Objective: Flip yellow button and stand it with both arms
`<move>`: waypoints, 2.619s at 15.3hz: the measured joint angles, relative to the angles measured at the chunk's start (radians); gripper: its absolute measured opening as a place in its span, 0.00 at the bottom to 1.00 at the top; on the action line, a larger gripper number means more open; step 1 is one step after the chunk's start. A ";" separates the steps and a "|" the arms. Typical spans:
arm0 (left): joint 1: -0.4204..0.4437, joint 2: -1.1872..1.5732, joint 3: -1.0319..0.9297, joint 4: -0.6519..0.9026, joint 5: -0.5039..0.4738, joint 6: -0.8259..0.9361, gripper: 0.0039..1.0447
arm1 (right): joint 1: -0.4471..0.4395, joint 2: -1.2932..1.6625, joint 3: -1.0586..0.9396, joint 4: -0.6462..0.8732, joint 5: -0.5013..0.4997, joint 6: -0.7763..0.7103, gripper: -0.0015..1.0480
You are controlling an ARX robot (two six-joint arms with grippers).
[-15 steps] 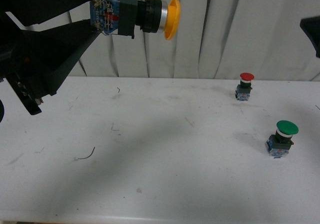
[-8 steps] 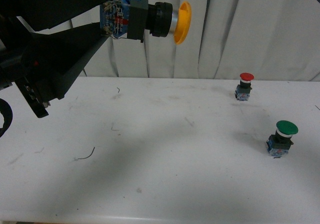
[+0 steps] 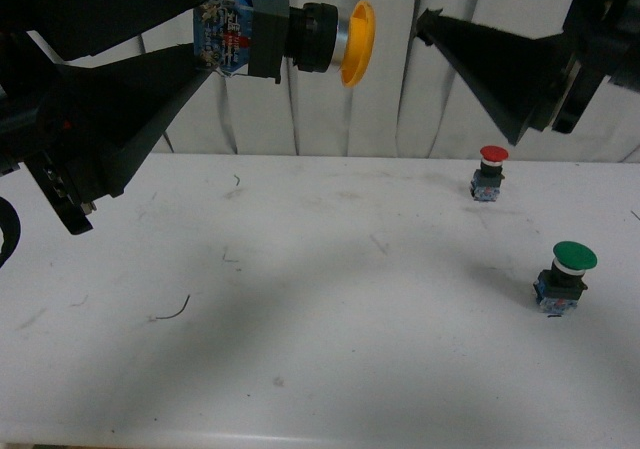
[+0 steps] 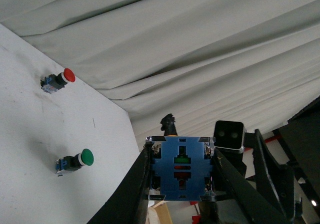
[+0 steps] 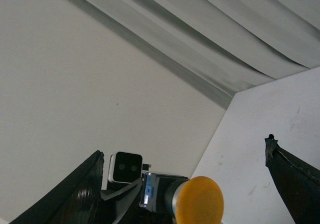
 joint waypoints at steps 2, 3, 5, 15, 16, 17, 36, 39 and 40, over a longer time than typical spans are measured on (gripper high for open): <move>0.003 -0.009 0.000 0.000 0.002 0.000 0.28 | 0.008 0.038 0.010 0.000 0.024 0.050 0.94; 0.004 -0.013 0.000 0.001 0.001 0.000 0.28 | 0.014 0.056 0.015 0.001 0.028 0.064 0.94; 0.004 -0.016 0.000 0.000 0.002 0.000 0.28 | 0.025 0.089 0.023 0.001 0.042 0.085 0.94; -0.006 -0.016 0.000 0.000 0.004 0.000 0.28 | 0.118 0.134 0.082 0.002 0.066 0.263 0.94; -0.008 -0.016 0.000 0.000 0.004 0.000 0.28 | 0.127 0.138 0.090 0.002 0.065 0.269 0.94; -0.008 -0.016 0.000 0.000 0.007 0.000 0.28 | 0.143 0.139 0.100 0.000 0.067 0.279 0.94; 0.117 -0.041 -0.002 0.001 0.061 0.000 0.93 | 0.140 0.139 0.120 -0.003 0.066 0.292 0.30; 0.317 -0.161 -0.041 -0.001 0.184 0.092 0.94 | 0.108 0.129 0.116 -0.001 0.062 0.292 0.30; 0.380 -0.231 -0.065 -0.001 0.217 0.145 0.94 | 0.101 0.128 0.115 -0.002 0.062 0.292 0.30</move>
